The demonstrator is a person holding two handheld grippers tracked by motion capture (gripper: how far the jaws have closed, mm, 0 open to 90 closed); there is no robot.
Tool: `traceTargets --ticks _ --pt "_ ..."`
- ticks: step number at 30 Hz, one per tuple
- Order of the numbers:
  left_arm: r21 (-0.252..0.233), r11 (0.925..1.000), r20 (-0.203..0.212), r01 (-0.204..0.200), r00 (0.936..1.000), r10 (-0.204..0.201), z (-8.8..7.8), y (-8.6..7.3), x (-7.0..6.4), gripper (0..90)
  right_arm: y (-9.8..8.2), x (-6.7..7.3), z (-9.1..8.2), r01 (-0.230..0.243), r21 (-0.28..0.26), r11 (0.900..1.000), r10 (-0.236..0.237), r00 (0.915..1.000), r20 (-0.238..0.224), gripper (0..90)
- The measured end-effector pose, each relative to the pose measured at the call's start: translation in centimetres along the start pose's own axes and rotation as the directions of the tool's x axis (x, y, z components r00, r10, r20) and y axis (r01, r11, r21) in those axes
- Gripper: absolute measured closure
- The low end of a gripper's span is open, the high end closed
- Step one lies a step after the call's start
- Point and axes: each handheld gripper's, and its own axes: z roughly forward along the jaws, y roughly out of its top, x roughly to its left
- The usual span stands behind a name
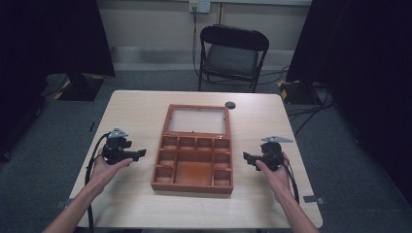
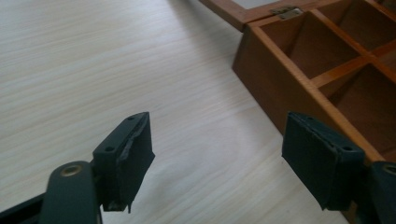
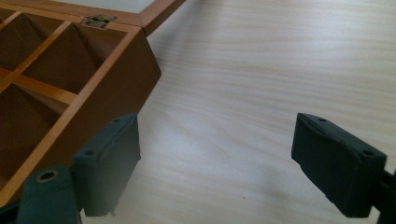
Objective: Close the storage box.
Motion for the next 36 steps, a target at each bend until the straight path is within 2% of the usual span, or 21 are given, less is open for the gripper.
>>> traceTargets --ticks 1,4,6,7,8,11,13,15,17,18,21,24,26,28,31,33,34,36 --pt "-0.007 1.0 0.009 0.004 1.0 -0.004 0.0 0.2 -0.1 23.8 0.0 0.0 0.0 0.0 0.0 1.0 0.0 1.0 0.0 15.0" --pt "-0.05 0.9987 -0.001 0.013 0.9999 -0.013 0.3 0.9 -0.5 25.5 0.6 0.5 0.3 -0.003 -0.008 1.0 0.003 0.9998 -0.018 15.1" --pt "-0.025 0.9997 0.01 -0.004 0.9999 0.004 0.6 1.4 -0.6 24.5 1.1 0.8 0.6 0.002 -0.014 1.0 -0.002 0.9997 -0.022 15.1" --pt "-0.028 0.9996 0.004 -0.008 1.0 0.008 0.7 1.6 -0.6 24.5 1.1 0.8 0.6 0.002 -0.014 1.0 -0.002 0.9997 -0.022 15.1" --pt "-0.057 0.9984 -0.006 0.002 1.0 -0.003 0.9 1.9 -0.7 24.7 1.5 1.1 0.7 -0.009 -0.023 1.0 0.008 0.9993 -0.037 14.9" --pt "-0.078 0.9969 -0.007 0.009 0.9999 -0.01 1.2 2.2 -0.6 24.7 1.9 1.3 0.9 -0.008 -0.037 0.999 0.007 0.9988 -0.049 15.1" --pt "-0.079 0.9966 -0.003 0.023 0.9997 -0.024 1.6 2.3 -0.5 24.6 2.3 1.6 1.2 -0.006 -0.034 0.999 0.004 0.9982 -0.06 15.0" --pt "-0.044 0.9988 0.018 0.023 0.9996 -0.022 2.0 2.8 -0.5 24.3 3.1 2.1 1.5 -0.01 -0.038 0.999 0.007 0.9964 -0.084 15.0" --pt "-0.062 0.9979 0.015 0.021 0.9997 -0.02 2.2 3.3 -0.5 24.5 3.4 2.3 1.6 -0.014 -0.05 0.999 0.01 0.996 -0.089 15.3" --pt "-0.07 0.9973 0.028 0.021 0.9994 -0.02 2.2 4.0 -0.4 25.5 4.1 2.6 2.0 -0.011 -0.05 0.999 0.006 0.9944 -0.106 15.2" --pt "-0.082 0.9961 0.046 0.033 0.9985 -0.029 2.4 4.8 -0.3 25.4 4.8 2.9 2.6 -0.011 -0.053 0.999 0.004 0.9931 -0.117 15.2" --pt "-0.083 0.9962 0.038 0.028 0.999 -0.025 3.1 6.5 -0.1 25.4 6.2 3.3 3.7 0.006 -0.034 0.999 -0.01 0.9926 -0.121 15.5" --pt "-0.098 0.9946 0.037 0.034 0.9988 -0.031 3.4 7.4 0.0 25.4 7.1 3.6 4.0 0.014 -0.05 0.999 -0.02 0.9927 -0.119 15.9" --pt "-0.114 0.9919 0.029 0.056 0.9982 -0.053 3.9 8.0 0.3 25.4 7.9 3.9 4.5 0.045 -0.06 0.997 -0.051 0.9927 -0.109 15.7" --pt "-0.102 0.9916 0.049 0.079 0.996 -0.074 4.8 8.5 0.4 25.0 8.6 3.8 5.7 0.024 -0.048 0.999 -0.03 0.9924 -0.119 15.2" --pt "-0.096 0.9919 0.058 0.083 0.9953 -0.078 5.1 8.5 0.4 24.0 8.7 3.7 6.6 0.027 -0.032 0.999 -0.03 0.9927 -0.117 14.9" --pt "-0.069 0.994 0.07 0.085 0.9943 -0.08 5.7 8.3 0.3 23.9 8.6 3.6 7.0 0.02 -0.017 1.0 -0.022 0.992 -0.124 15.0" --pt "-0.053 0.9954 0.073 0.079 0.9945 -0.075 6.0 8.2 0.2 23.5 8.6 3.4 7.4 0.014 -0.007 1.0 -0.015 0.9908 -0.135 15.9"
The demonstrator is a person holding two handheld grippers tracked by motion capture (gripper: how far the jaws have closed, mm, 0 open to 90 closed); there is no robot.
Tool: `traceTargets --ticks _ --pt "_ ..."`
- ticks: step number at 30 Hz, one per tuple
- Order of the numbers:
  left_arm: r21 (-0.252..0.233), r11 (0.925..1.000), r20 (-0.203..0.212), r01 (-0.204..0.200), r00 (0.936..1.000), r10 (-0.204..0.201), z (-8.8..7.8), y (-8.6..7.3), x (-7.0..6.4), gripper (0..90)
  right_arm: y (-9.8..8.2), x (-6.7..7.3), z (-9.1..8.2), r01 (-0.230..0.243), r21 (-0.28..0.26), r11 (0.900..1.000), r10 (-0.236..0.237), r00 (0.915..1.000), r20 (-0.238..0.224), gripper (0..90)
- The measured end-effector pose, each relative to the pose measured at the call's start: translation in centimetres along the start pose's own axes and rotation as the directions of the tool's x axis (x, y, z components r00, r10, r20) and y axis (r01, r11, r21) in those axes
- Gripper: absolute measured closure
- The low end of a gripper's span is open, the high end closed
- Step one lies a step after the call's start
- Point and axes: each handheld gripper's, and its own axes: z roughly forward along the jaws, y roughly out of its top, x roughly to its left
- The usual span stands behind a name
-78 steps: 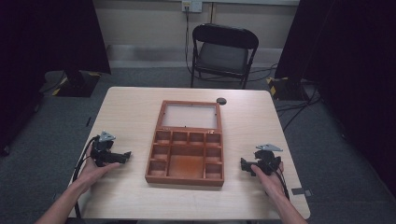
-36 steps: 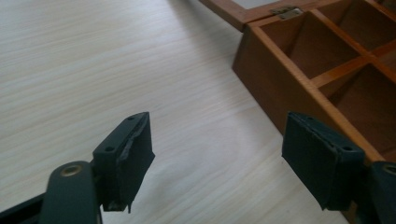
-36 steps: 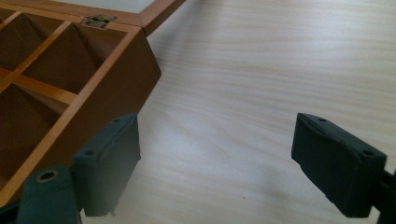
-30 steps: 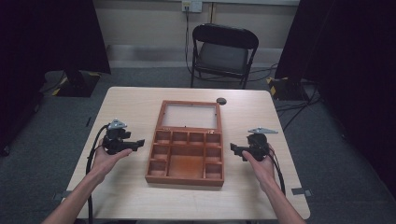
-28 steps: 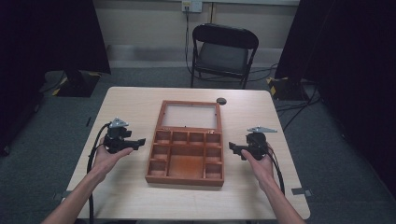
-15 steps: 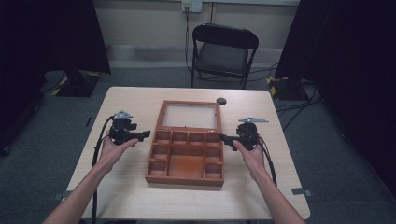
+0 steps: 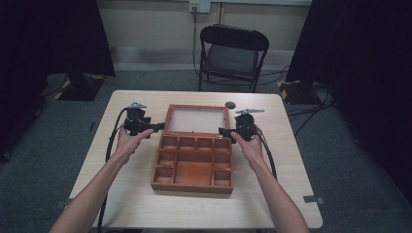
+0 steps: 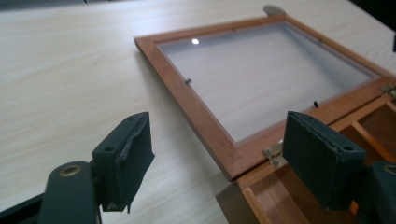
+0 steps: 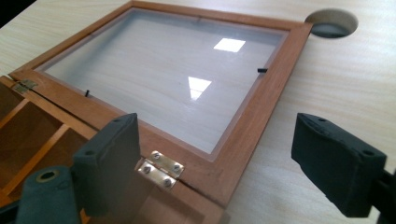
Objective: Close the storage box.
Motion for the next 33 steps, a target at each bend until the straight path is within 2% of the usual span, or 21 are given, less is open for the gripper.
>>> traceTargets --ticks 1,2,3,5,9,10,11,12,13,17,18,26,27,29,30,31,33 --pt "0.015 0.9998 0.002 -0.009 1.0 0.008 0.3 -0.1 0.0 22.9 -0.1 -0.2 0.3 -0.019 0.005 1.0 0.019 0.9998 0.005 16.4" --pt "0.02 0.9998 0.001 0.003 1.0 -0.003 0.6 -0.3 0.0 22.7 -0.1 -0.3 0.6 -0.029 0.015 0.999 0.029 0.9996 0.005 15.3" --pt "0.022 0.9997 0.007 0.007 0.9999 -0.007 0.8 -0.3 0.0 22.6 -0.2 -0.4 0.9 -0.027 0.029 0.999 0.027 0.9996 -0.004 15.0" --pt "0.022 0.9992 0.016 0.034 0.9993 -0.035 1.3 -0.5 0.2 21.9 -0.3 -0.4 1.3 -0.023 0.046 0.999 0.022 0.9997 0.014 14.9" --pt "0.053 0.9971 0.01 0.055 0.9984 -0.056 2.3 -0.9 0.6 22.1 -0.5 -0.5 1.9 -0.045 0.048 0.998 0.044 0.999 0.004 14.8" --pt "0.07 0.9959 0.021 0.057 0.9981 -0.058 2.9 -1.1 0.5 22.6 -0.6 -0.6 2.4 -0.051 0.058 0.997 0.052 0.9985 -0.016 14.6" --pt "0.07 0.9959 0.021 0.057 0.9981 -0.058 2.9 -1.1 0.5 22.6 -0.6 -0.6 2.4 -0.051 0.058 0.997 0.052 0.9985 -0.016 14.6" --pt "0.074 0.9953 0.032 0.062 0.9974 -0.065 3.1 -1.2 0.4 22.6 -0.7 -0.6 2.5 -0.063 0.054 0.997 0.066 0.9967 -0.047 14.9" --pt "0.071 0.9957 0.026 0.06 0.9978 -0.062 3.2 -1.2 0.5 22.6 -0.8 -0.5 2.9 -0.075 0.057 0.996 0.078 0.9956 -0.052 14.5" --pt "0.084 0.9929 0.037 0.084 0.9955 -0.088 3.4 -1.1 0.8 22.0 -0.7 -0.5 3.2 -0.084 0.053 0.995 0.087 0.9946 -0.056 13.3" --pt "0.087 0.9913 0.039 0.099 0.994 -0.102 3.5 -1.1 0.9 21.9 -0.7 -0.5 3.4 -0.099 0.064 0.993 0.103 0.9929 -0.059 11.4" --pt "0.087 0.9893 0.068 0.117 0.99 -0.123 3.8 -1.0 0.4 21.8 -0.7 -0.5 3.9 -0.136 0.077 0.988 0.141 0.9879 -0.063 5.8" --pt "0.088 0.9885 0.084 0.123 0.9879 -0.131 4.0 -1.0 0.1 21.5 -0.7 -0.6 4.1 -0.142 0.08 0.987 0.148 0.9863 -0.073 4.6" --pt "0.091 0.9889 0.09 0.117 0.9881 -0.125 4.1 -1.0 -0.1 20.5 -0.7 -0.7 4.2 -0.151 0.083 0.985 0.158 0.9836 -0.087 4.6" --pt "0.109 0.985 0.093 0.134 0.9852 -0.144 4.5 -1.0 -0.8 19.4 -0.9 -0.9 4.6 -0.17 0.085 0.982 0.179 0.9773 -0.113 2.7" --pt "0.109 0.985 0.093 0.134 0.9852 -0.144 4.5 -1.0 -0.8 19.8 -0.9 -0.9 4.6 -0.17 0.085 0.982 0.179 0.9773 -0.113 2.7" --pt "0.107 0.987 0.068 0.121 0.9894 -0.128 4.5 -0.8 -1.0 18.9 -0.9 -1.2 5.0 -0.196 0.104 0.975 0.21 0.9669 -0.145 2.3"
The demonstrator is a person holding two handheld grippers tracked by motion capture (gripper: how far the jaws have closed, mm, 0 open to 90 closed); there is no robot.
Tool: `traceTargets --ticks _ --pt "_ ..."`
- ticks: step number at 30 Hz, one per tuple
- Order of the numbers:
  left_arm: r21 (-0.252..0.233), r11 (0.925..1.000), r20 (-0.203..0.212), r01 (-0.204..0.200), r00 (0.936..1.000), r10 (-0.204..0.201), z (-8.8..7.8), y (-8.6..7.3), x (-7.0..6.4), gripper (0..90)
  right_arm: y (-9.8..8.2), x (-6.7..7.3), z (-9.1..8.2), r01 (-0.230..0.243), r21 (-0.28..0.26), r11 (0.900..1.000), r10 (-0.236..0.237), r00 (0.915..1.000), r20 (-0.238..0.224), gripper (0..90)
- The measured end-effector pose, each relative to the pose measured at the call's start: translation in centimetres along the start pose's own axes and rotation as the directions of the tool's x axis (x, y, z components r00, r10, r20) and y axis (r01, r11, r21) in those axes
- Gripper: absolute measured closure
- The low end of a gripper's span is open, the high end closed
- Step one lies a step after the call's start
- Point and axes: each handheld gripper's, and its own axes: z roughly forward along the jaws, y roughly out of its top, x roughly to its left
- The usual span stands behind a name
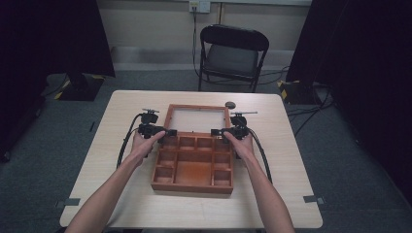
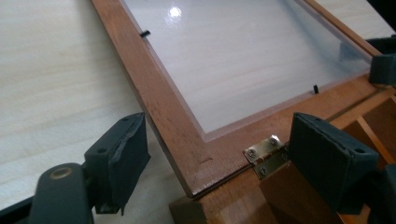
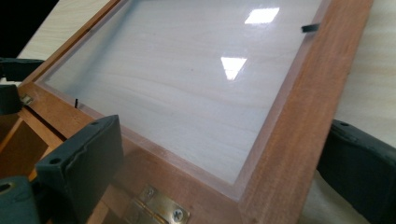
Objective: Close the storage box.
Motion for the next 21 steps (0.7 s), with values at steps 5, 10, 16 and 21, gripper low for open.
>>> traceTargets --ticks 5,10,16,21 --pt "0.013 0.9991 0.036 0.039 0.9985 -0.04 0.4 0.0 0.7 14.2 0.3 0.3 0.1 0.017 0.012 1.0 -0.017 0.9998 0.003 2.7" --pt "0.011 0.9991 0.045 0.041 0.9981 -0.041 0.4 -0.1 0.9 12.4 0.2 0.2 0.1 0.024 0.003 1.0 -0.024 0.9997 0.004 2.8" --pt "-0.005 0.9999 0.088 0.01 0.9961 -0.01 0.4 -0.2 1.1 18.7 0.2 0.7 -0.1 0.067 -0.012 0.998 -0.066 0.9974 0.029 3.1" --pt "-0.01 0.9999 0.11 -0.004 0.9939 0.005 0.3 -0.1 1.1 24.8 0.4 0.7 -0.9 0.105 -0.051 0.993 -0.102 0.9931 0.058 15.7"
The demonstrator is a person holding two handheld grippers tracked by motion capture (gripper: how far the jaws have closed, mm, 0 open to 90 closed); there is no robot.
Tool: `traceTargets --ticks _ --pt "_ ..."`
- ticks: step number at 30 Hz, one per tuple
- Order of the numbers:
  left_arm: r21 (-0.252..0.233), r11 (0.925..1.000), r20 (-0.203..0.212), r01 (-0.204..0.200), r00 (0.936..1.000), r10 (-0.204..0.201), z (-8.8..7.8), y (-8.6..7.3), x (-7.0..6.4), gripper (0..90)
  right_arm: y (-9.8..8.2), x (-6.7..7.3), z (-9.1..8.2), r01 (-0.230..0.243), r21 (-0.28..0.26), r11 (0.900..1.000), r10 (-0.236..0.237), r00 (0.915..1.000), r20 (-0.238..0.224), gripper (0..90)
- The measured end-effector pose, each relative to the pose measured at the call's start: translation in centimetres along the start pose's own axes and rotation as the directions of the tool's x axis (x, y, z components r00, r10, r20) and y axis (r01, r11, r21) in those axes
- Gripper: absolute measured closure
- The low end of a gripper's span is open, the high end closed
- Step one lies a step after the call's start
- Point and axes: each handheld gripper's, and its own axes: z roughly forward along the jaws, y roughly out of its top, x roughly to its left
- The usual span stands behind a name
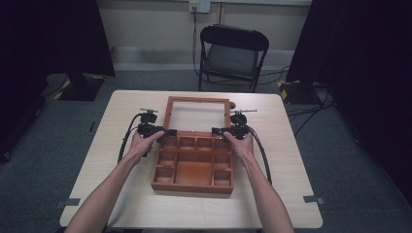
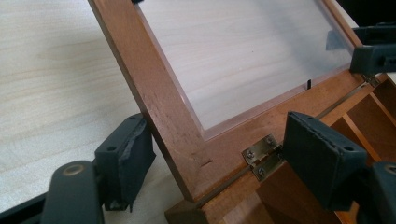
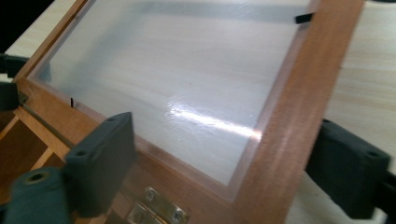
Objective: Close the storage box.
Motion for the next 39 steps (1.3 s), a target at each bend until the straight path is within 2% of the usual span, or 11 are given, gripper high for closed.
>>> traceTargets --ticks 1,3,8,10,12,14,16,19,23,31,39 --pt "0.0 1.0 0.0 0.0 1.0 0.0 0.0 0.0 0.0 24.9 0.0 0.0 0.0 0.0 0.0 1.0 0.0 1.0 0.0 15.7" --pt "-0.003 1.0 0.009 0.004 1.0 -0.004 0.0 0.0 0.1 25.3 -0.1 -0.2 -0.4 -0.013 -0.036 0.999 0.013 0.9998 0.016 24.0" --pt "-0.004 0.9994 0.041 0.033 0.9986 -0.033 0.1 -0.2 0.5 25.7 -0.2 -0.4 -0.4 -0.042 -0.043 0.998 0.042 0.9991 0.002 25.5" --pt "-0.008 0.9992 0.053 0.038 0.9979 -0.037 0.1 -0.2 0.5 28.0 -0.2 -0.6 -0.6 -0.051 -0.069 0.996 0.051 0.9987 -0.002 31.4" --pt "-0.012 0.9993 0.053 0.037 0.998 -0.036 0.1 -0.1 0.5 29.3 0.0 -0.6 -0.8 -0.047 -0.09 0.995 0.047 0.9989 0.004 34.9" --pt "-0.015 0.9997 0.034 0.018 0.9993 -0.017 0.0 0.0 0.3 29.9 0.1 -0.5 -1.1 -0.033 -0.101 0.994 0.034 0.9994 0.008 36.9" --pt "-0.026 0.9993 0.039 0.026 0.9989 -0.025 -0.2 0.1 0.3 30.7 0.3 -0.3 -1.3 -0.025 -0.107 0.994 0.027 0.9995 0.018 38.7" --pt "-0.034 0.9993 0.031 0.016 0.9994 -0.015 -0.4 0.1 0.3 34.5 0.3 -0.1 -1.5 -0.021 -0.122 0.992 0.024 0.9995 0.023 40.3" --pt "-0.04 0.9992 0.005 0.0 1.0 0.0 -0.6 0.2 -0.1 34.8 0.4 0.1 -1.9 -0.023 -0.139 0.99 0.026 0.9995 0.019 41.1" --pt "-0.085 0.9963 0.01 -0.007 0.9999 0.008 -1.5 0.6 -0.2 37.7 0.7 0.5 -2.8 -0.016 -0.168 0.986 0.014 0.9998 -0.017 40.9" --pt "-0.08 0.9959 0.001 -0.042 0.9991 0.042 -2.4 0.9 -0.6 41.1 1.0 1.1 -3.6 0.0 -0.183 0.983 -0.005 0.9996 -0.029 39.6"
